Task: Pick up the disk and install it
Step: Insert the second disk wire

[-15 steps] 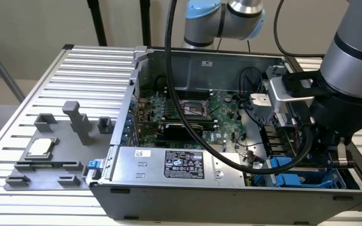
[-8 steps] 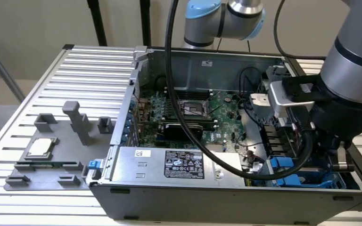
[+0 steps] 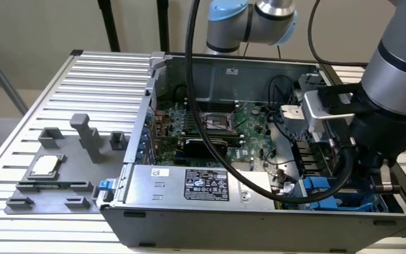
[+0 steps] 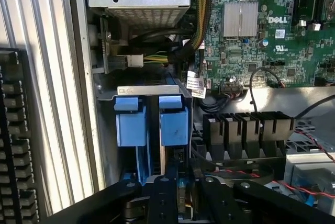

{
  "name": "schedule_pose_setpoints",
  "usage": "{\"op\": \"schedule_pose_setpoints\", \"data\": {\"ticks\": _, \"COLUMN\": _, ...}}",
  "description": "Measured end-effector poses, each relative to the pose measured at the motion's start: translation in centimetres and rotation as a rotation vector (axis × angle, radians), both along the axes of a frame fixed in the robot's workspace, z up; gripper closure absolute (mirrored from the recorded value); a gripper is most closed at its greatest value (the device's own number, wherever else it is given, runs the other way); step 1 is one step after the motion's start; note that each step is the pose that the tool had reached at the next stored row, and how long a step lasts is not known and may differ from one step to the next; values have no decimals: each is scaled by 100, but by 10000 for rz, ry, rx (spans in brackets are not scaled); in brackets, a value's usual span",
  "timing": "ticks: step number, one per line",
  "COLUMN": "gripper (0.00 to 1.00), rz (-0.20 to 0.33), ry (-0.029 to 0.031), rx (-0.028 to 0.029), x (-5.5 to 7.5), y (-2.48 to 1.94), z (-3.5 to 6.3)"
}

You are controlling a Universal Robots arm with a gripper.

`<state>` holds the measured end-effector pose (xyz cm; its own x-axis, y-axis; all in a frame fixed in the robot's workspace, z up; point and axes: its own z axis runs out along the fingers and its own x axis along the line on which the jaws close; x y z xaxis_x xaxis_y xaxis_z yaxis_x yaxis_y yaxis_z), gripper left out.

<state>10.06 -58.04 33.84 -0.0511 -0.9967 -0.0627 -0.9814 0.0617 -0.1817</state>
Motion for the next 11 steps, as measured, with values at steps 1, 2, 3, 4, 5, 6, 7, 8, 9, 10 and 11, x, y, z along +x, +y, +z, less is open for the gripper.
{"op": "schedule_pose_setpoints", "data": {"ticks": 1, "gripper": 0, "rz": 0, "ry": 0, "rx": 5, "x": 0, "y": 0, "z": 31}}
{"op": "schedule_pose_setpoints", "data": {"ticks": 2, "gripper": 0, "rz": 0, "ry": 0, "rx": 13, "x": -2, "y": 0, "z": 64}}
{"op": "schedule_pose_setpoints", "data": {"ticks": 3, "gripper": 0, "rz": -1, "ry": 0, "rx": 20, "x": -7, "y": -1, "z": 93}}
{"op": "schedule_pose_setpoints", "data": {"ticks": 4, "gripper": 0, "rz": 0, "ry": 0, "rx": 21, "x": -14, "y": -1, "z": 116}}
{"op": "schedule_pose_setpoints", "data": {"ticks": 5, "gripper": 0, "rz": 1, "ry": 1, "rx": 23, "x": -25, "y": -1, "z": 128}}
{"op": "schedule_pose_setpoints", "data": {"ticks": 6, "gripper": 0, "rz": 1, "ry": 3, "rx": 24, "x": -38, "y": -1, "z": 135}}
{"op": "schedule_pose_setpoints", "data": {"ticks": 7, "gripper": 0, "rz": 1, "ry": 8, "rx": 27, "x": -54, "y": -1, "z": 138}}
{"op": "schedule_pose_setpoints", "data": {"ticks": 8, "gripper": 0, "rz": 1, "ry": 17, "rx": 26, "x": -71, "y": -1, "z": 140}}
{"op": "schedule_pose_setpoints", "data": {"ticks": 9, "gripper": 0, "rz": 1, "ry": 26, "rx": 26, "x": -89, "y": -1, "z": 141}}
{"op": "schedule_pose_setpoints", "data": {"ticks": 10, "gripper": 0, "rz": 1, "ry": 38, "rx": 24, "x": -107, "y": -1, "z": 143}}
{"op": "schedule_pose_setpoints", "data": {"ticks": 11, "gripper": 0, "rz": 1, "ry": 51, "rx": 25, "x": -121, "y": -1, "z": 142}}
